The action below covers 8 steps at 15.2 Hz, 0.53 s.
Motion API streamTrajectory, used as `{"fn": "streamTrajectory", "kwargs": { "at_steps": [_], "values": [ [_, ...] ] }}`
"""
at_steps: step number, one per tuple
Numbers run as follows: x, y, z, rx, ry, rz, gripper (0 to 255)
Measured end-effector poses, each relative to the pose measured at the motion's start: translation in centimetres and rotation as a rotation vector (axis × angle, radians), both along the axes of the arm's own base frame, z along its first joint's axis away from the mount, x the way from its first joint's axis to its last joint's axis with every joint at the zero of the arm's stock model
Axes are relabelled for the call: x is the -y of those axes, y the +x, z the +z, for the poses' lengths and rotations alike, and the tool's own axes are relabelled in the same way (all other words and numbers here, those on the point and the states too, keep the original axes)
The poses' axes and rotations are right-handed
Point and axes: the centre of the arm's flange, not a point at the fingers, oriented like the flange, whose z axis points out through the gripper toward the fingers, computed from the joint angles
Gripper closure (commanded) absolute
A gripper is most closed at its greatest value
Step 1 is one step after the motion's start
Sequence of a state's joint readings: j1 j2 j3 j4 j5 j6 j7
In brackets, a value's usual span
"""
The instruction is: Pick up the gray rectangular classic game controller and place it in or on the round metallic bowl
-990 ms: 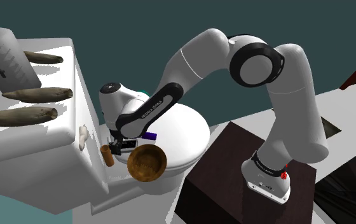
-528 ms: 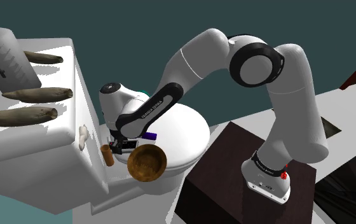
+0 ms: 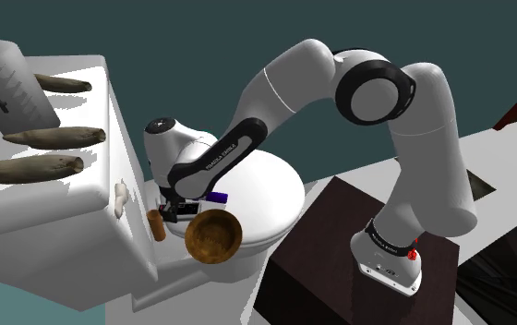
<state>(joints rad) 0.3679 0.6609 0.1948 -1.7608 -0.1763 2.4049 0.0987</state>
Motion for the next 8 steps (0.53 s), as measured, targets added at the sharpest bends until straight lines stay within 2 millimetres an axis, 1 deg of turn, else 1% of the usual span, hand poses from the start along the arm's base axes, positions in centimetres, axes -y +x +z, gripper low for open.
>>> {"fn": "streamTrajectory", "kwargs": {
  "at_steps": [8],
  "values": [
    [-0.1,0.2,4.2,0.000,0.000,0.000,255]
  ]
}}
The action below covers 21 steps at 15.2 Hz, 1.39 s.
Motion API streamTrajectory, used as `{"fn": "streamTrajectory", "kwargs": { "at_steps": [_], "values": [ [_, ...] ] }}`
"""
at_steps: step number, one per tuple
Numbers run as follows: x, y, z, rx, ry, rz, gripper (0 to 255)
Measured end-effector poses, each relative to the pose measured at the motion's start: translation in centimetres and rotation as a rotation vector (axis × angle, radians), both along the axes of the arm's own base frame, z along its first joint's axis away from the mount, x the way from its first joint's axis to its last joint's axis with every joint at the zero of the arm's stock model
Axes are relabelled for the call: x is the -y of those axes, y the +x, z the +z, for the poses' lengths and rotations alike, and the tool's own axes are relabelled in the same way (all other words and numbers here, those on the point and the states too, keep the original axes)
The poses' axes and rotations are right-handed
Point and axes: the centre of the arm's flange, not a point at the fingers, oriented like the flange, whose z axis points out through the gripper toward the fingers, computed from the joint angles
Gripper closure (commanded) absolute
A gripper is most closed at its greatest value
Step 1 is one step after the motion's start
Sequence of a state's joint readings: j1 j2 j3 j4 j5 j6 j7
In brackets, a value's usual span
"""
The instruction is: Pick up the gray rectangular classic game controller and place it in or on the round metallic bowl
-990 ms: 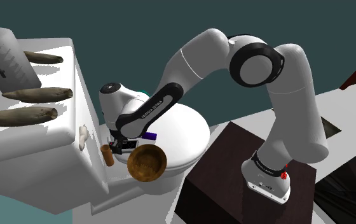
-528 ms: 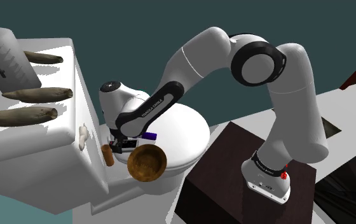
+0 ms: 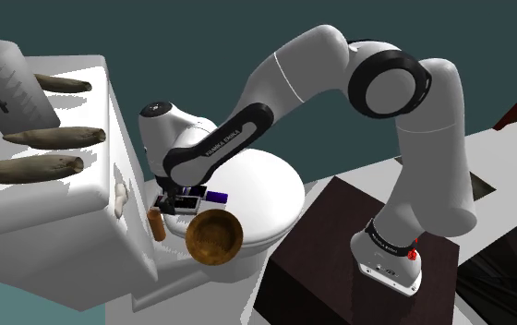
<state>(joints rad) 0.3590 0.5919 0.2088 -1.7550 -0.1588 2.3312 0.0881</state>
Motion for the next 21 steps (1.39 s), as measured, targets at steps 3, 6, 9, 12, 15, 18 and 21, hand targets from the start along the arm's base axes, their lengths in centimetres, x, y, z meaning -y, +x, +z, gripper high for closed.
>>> {"fn": "streamTrajectory", "kwargs": {
  "at_steps": [3,6,9,12,15,18,21],
  "values": [
    [0.0,-0.1,1.5,0.000,0.000,0.000,255],
    [0.1,-0.1,3.2,0.000,0.000,0.000,255],
    [0.1,-0.2,4.6,0.000,0.000,0.000,255],
    [0.0,-0.2,6.3,0.000,0.000,0.000,255],
    [0.4,-1.6,7.0,0.000,0.000,0.000,255],
    [0.7,-5.5,7.3,0.000,0.000,0.000,255],
    [1.1,-9.1,7.0,-0.001,0.000,0.001,255]
  ]
}}
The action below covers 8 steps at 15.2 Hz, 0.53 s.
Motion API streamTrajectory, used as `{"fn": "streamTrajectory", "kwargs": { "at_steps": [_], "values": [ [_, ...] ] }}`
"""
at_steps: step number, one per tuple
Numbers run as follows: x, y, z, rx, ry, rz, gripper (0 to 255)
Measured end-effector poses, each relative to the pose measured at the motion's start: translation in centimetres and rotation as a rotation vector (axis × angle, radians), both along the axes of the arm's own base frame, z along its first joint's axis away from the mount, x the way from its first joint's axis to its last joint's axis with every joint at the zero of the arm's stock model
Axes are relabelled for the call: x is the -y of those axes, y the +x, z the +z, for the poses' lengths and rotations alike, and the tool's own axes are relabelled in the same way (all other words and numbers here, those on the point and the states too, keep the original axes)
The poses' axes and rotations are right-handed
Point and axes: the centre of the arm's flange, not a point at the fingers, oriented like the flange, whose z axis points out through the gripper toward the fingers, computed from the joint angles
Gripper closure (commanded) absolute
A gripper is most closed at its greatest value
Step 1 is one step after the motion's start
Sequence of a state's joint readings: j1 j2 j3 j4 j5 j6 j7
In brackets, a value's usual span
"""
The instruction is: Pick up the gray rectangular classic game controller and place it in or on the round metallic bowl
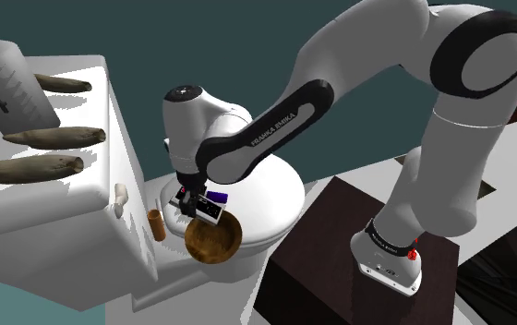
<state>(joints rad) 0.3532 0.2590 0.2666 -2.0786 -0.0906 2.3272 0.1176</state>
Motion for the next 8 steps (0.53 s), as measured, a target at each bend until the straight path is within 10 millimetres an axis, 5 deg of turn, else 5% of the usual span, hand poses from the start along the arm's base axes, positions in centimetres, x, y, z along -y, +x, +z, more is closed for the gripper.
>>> {"fn": "streamTrajectory", "kwargs": {
  "at_steps": [4,8],
  "values": [
    [0.6,-5.2,-0.2,0.000,0.000,0.000,255],
    [0.8,-6.3,-1.8,0.000,-0.001,-0.001,255]
  ]
}}
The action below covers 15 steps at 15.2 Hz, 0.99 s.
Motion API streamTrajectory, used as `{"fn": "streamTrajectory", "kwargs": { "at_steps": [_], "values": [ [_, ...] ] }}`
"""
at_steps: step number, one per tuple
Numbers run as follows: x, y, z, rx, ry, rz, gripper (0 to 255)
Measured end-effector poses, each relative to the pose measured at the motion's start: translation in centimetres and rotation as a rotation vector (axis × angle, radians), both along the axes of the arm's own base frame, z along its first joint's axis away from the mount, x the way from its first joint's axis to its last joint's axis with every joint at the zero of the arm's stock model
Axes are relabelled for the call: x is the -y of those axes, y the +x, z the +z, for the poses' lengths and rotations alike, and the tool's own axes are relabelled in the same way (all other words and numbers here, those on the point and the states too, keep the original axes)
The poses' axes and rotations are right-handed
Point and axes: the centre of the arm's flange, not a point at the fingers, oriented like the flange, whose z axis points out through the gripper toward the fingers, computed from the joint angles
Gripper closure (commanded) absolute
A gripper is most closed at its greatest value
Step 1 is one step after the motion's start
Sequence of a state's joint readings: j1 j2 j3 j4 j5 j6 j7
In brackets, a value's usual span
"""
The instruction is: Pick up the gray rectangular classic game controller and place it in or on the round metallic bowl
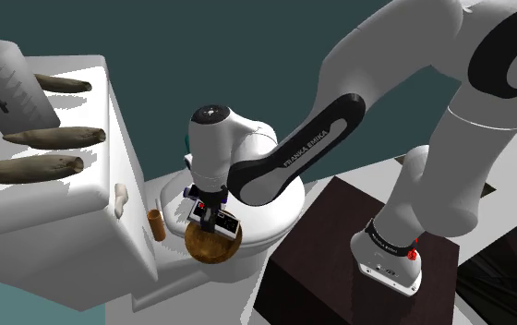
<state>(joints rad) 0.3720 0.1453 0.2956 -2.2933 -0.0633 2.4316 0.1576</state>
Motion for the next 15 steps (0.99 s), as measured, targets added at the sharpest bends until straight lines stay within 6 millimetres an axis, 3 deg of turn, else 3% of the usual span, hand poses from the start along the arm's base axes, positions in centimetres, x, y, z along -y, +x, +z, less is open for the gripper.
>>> {"fn": "streamTrajectory", "kwargs": {
  "at_steps": [9,15],
  "values": [
    [0.1,-0.1,-4.5,0.000,0.000,0.000,255],
    [0.1,-0.1,-5.0,0.000,0.000,0.000,255]
  ]
}}
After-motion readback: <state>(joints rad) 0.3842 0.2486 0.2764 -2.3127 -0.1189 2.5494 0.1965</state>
